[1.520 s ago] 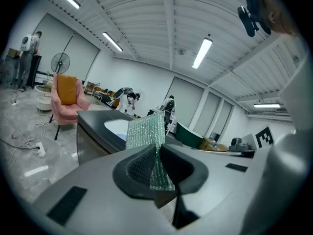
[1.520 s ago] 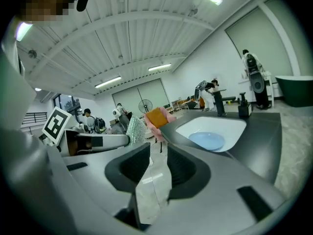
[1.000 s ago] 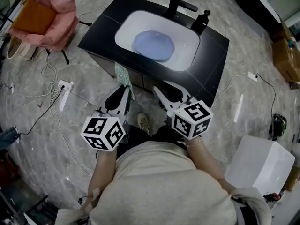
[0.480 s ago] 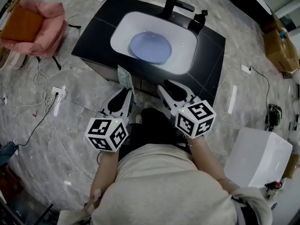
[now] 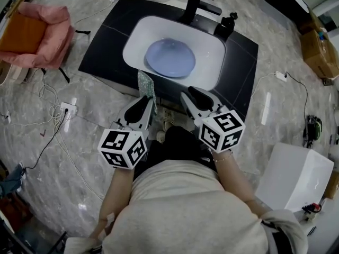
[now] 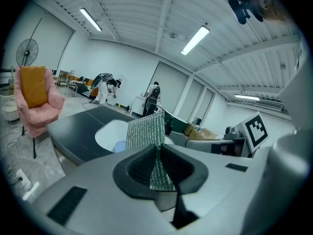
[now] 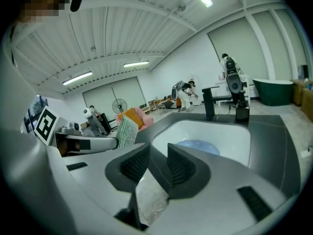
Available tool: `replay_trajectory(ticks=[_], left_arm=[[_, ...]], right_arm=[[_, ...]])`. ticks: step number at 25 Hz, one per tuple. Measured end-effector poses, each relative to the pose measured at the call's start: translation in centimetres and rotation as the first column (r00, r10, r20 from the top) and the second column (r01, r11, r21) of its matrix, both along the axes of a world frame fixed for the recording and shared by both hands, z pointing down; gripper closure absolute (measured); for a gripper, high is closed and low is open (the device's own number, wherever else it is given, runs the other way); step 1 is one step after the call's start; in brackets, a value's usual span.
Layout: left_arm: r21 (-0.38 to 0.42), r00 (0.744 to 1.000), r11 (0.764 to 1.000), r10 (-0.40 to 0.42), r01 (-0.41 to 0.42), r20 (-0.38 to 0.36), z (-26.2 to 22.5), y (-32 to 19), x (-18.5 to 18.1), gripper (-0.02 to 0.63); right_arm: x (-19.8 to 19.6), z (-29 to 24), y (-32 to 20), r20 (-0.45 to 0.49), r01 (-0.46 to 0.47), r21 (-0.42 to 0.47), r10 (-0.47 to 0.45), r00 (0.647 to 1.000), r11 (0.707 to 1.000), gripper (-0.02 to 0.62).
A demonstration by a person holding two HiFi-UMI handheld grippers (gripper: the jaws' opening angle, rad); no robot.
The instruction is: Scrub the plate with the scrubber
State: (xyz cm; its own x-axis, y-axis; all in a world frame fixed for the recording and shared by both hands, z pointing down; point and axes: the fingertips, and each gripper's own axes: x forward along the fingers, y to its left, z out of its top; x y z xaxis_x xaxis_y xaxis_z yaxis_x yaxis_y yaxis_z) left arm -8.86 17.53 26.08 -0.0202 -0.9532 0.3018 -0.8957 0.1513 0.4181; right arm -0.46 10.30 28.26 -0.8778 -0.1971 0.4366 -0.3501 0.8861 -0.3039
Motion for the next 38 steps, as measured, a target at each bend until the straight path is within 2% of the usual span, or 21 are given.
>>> replay_trajectory(ticks=[5,10,14,23,34,38], left_arm=[[-0.003,0.999,0.999,0.036,-0.036,0.027,-0.8,-4.4,-1.6,0.548],[-0.010,0.997,0.998,0.068,-0.068,0.019,-1.1,-9.2,-2.7,0.548],[-0.032,0.995,0.995,0.094,-0.093,0.034,-1.0,-12.7,-3.6,0.548],[-0.090,0.990,0.986,0.140,-0.140,-0.003,1.4,-17.8,-3.8,0.548],[-0.171,0.961,0.947,0.276,-0.273,-0.004,3.5,-20.6,-3.3,0.548],[-0.200,0.943,0.924,0.332,-0.327,-0.008,4.4,-21.4,-4.1,0.548]], right_arm=[[-1.4,-0.2,-3.8,0.011,-0.027,-0.009,0.028,1.000,1.000,0.489],[-2.6,0.1,-8.5,0.025,-0.073,-0.034,0.074,0.997,0.997,0.489],[-3.8,0.5,-11.3,0.022,-0.076,-0.049,0.078,0.997,0.996,0.489],[-3.6,2.8,-14.6,-0.006,-0.114,-0.112,0.114,0.993,0.987,0.488],[-3.0,6.0,-15.0,-0.045,-0.224,-0.219,0.219,0.975,0.950,0.458],[-2.6,6.8,-16.0,-0.071,-0.310,-0.246,0.302,0.951,0.918,0.440]])
